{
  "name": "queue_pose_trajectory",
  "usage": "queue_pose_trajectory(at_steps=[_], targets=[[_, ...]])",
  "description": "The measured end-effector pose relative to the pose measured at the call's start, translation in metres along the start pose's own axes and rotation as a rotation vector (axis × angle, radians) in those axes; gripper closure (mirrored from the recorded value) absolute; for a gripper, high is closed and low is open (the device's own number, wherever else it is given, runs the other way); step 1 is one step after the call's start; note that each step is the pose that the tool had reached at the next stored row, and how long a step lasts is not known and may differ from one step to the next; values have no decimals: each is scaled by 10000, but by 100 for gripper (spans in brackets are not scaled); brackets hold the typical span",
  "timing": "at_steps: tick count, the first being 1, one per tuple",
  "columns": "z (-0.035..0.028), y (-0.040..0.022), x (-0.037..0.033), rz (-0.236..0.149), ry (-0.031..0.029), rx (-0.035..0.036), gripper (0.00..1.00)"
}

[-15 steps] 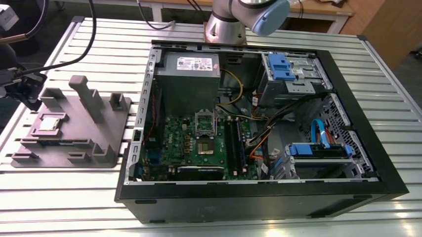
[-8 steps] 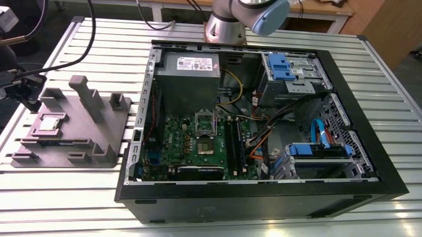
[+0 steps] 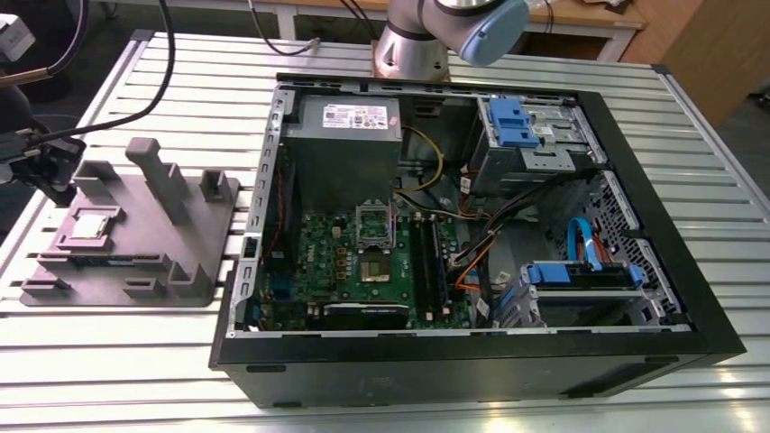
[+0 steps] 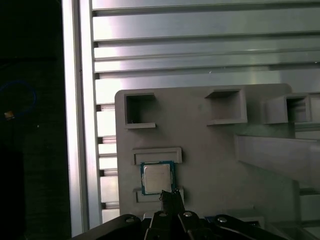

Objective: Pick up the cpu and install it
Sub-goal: 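Reach for the cpu, then pick up the cpu and move it towards the insertion slot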

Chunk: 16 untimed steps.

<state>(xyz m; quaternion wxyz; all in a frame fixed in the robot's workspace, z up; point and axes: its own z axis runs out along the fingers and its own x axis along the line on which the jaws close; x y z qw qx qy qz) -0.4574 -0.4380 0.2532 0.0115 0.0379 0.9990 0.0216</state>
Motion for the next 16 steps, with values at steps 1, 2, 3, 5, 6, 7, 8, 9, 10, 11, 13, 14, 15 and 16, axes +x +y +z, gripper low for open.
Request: queue_pose_trajectory(at_steps=[1, 2, 3, 5, 6, 7, 8, 9, 10, 11, 13, 14, 15, 16], targets=[[7, 0, 0, 0, 2, 1, 90], [11, -1, 0, 0, 2, 1, 90], [10, -1, 0, 0, 3, 2, 90], [30, -2, 1, 0, 2, 1, 90], [30, -2, 1, 0, 2, 2, 90], [30, -2, 1, 0, 2, 1, 90], [30, -1, 1, 0, 2, 2, 90], [31, -2, 1, 0, 2, 1, 90], [31, -2, 1, 0, 2, 1, 90], [31, -2, 1, 0, 2, 2, 90], [31, -2, 1, 0, 2, 2, 90], [31, -2, 1, 0, 2, 1, 90], [32, -2, 1, 0, 2, 1, 89], [32, -2, 1, 0, 2, 1, 89]])
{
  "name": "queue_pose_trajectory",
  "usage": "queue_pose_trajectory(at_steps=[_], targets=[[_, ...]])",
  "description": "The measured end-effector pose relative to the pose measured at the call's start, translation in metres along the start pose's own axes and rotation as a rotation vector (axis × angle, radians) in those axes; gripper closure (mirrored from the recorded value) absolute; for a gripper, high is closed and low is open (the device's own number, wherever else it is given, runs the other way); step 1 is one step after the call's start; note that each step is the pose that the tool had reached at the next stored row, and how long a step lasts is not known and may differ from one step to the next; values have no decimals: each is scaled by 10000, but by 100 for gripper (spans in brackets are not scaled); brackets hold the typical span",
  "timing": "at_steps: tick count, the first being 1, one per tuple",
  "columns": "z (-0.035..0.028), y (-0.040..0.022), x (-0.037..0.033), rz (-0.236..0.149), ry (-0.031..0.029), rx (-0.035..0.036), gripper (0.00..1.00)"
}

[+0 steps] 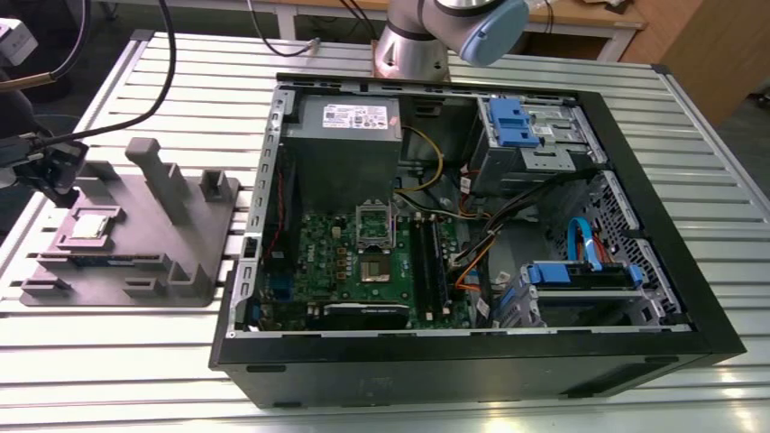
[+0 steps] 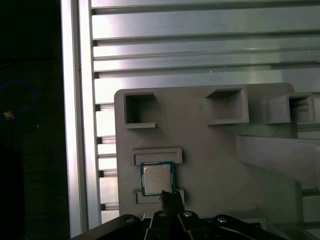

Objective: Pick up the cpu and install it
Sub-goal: 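Pick up the cpu and move it towards the insertion slot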

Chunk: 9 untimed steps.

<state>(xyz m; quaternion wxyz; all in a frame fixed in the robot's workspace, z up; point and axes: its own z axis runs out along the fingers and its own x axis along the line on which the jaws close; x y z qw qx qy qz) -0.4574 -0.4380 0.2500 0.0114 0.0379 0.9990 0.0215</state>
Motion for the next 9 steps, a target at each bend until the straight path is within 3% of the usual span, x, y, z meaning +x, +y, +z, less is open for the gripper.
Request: queue_pose_trajectory(at_steps=[2, 4, 5, 7, 9], targets=[[1, 0, 0, 0, 0, 0, 84], [1, 0, 0, 0, 0, 0, 71], [1, 0, 0, 0, 0, 0, 71], [2, 0, 0, 0, 0, 0, 59], [2, 0, 0, 0, -1, 0, 59]])
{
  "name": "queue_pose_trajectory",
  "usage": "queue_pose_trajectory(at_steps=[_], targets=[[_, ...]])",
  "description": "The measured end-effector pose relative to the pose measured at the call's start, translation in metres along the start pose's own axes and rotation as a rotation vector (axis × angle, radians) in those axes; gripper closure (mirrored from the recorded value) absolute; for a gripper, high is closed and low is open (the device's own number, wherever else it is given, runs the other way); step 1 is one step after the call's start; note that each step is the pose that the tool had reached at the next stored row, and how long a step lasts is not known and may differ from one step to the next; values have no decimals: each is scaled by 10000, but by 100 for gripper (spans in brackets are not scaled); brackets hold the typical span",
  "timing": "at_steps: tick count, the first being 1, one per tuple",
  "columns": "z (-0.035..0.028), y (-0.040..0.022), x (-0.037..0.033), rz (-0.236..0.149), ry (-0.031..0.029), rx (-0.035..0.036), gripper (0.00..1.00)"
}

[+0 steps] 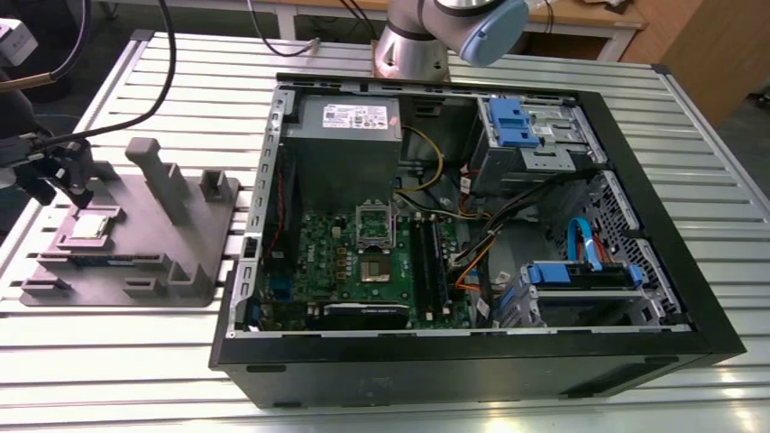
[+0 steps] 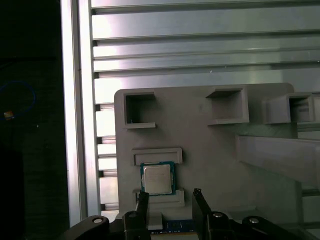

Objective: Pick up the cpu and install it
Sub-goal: 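Pick up the cpu and move it towards the insertion slot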

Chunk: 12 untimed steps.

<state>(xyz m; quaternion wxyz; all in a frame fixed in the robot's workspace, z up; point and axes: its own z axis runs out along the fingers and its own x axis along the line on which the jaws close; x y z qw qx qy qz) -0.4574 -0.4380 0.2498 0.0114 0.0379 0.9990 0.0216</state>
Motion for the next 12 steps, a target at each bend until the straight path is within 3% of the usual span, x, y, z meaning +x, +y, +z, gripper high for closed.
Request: queue_pose_trajectory(at_steps=[1, 4, 12], targets=[[0, 0, 0, 0, 1, 1, 53], [12, 0, 0, 0, -5, -4, 53], [150, -7, 3, 0, 2, -14, 53]])
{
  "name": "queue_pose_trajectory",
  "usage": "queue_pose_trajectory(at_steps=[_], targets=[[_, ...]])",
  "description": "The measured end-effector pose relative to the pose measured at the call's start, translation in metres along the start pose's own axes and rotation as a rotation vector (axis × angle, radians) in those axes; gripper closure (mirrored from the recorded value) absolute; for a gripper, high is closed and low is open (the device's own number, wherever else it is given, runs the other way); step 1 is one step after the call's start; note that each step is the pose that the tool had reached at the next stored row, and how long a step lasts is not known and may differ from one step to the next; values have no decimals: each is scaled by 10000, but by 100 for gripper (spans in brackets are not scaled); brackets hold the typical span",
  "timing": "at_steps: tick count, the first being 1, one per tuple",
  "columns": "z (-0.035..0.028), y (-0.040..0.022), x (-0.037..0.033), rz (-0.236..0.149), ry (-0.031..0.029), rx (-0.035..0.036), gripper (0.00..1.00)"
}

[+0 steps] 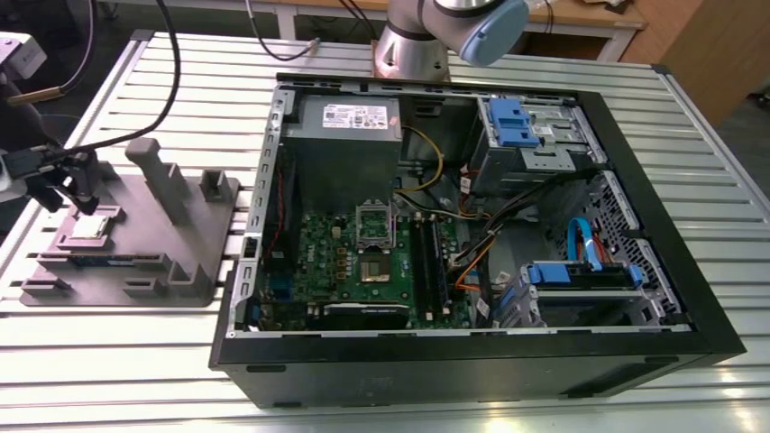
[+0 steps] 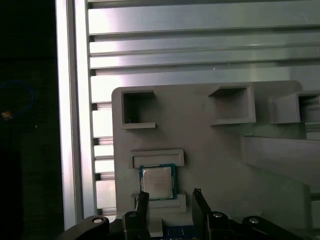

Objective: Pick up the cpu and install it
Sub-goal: 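Pick up the cpu and move it towards the insertion slot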

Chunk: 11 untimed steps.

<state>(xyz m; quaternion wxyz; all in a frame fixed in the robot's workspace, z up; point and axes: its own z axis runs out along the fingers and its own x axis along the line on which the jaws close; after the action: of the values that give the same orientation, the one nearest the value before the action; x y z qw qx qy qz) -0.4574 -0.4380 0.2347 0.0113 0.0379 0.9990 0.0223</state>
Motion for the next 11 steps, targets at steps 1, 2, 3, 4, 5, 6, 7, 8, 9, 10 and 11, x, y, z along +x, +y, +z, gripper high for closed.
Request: queue_pose_trajectory(at_steps=[1, 2, 3, 4, 5, 6, 7, 8, 9, 10, 11], targets=[[18, -1, 0, 0, 0, 0, 53], [36, -2, 1, 0, 0, 0, 53], [54, -2, 1, 0, 1, 0, 53], [67, -3, 1, 0, 1, 0, 53], [69, -3, 1, 0, 4, 1, 53], [73, -3, 2, 0, 4, 2, 53], [83, -4, 2, 0, 2, -1, 53], [96, -4, 2, 0, 2, -4, 53], [113, -5, 3, 0, 2, -4, 53], [131, -6, 3, 0, 3, -4, 53], [149, -7, 4, 0, 5, -4, 53]])
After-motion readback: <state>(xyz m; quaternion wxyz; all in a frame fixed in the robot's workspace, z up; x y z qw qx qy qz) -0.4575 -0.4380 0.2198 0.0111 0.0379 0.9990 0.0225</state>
